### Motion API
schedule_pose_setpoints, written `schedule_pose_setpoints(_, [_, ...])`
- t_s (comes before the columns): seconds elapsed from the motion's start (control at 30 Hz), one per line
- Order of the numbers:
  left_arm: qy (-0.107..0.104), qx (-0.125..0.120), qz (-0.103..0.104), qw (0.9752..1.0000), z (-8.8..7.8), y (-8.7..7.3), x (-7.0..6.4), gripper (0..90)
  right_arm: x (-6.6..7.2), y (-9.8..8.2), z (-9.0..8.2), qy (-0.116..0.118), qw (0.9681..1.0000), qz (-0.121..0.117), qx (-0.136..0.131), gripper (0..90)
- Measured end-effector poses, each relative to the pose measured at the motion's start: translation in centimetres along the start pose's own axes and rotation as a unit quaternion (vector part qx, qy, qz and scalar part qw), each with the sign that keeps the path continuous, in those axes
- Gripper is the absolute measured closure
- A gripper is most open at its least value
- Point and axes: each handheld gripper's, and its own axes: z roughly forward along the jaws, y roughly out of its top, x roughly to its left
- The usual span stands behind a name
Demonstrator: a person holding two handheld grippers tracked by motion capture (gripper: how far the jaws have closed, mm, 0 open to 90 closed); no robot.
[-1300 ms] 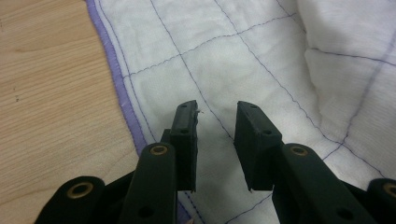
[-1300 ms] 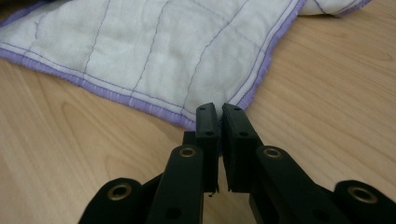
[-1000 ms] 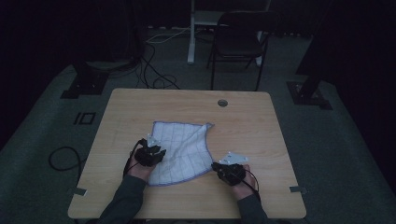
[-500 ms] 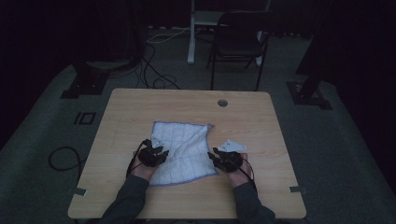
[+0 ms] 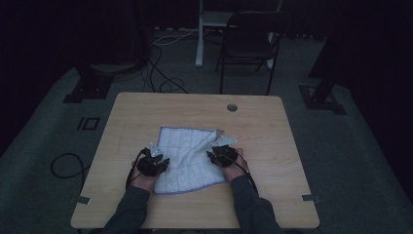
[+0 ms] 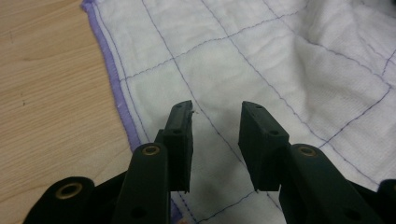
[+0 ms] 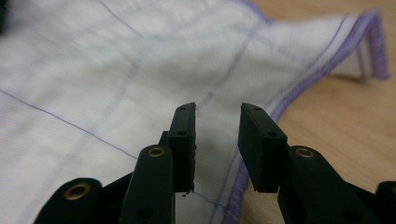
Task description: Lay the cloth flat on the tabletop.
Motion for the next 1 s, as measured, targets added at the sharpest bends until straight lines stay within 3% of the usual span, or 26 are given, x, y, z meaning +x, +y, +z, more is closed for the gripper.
schedule_pose_setpoints(0.1, [-0.001,0.002,-0.004,1.0,0.2,-0.2,0.1,65.5,-0.5,-0.4,0.2,0.011,0.9999,0.01,0.001,66.9])
schedule_pose_setpoints(0.47, [-0.011,-0.007,-0.015,0.9998,0.2,-0.6,0.2,65.4,-0.5,-1.8,-1.6,0.005,0.9997,0.018,0.013,64.0])
schedule_pose_setpoints(1.0, [-0.03,-0.016,0.002,0.9994,0.0,-0.9,-0.7,64.7,0.4,-4.5,-4.5,0.001,0.9997,0.023,0.009,61.2])
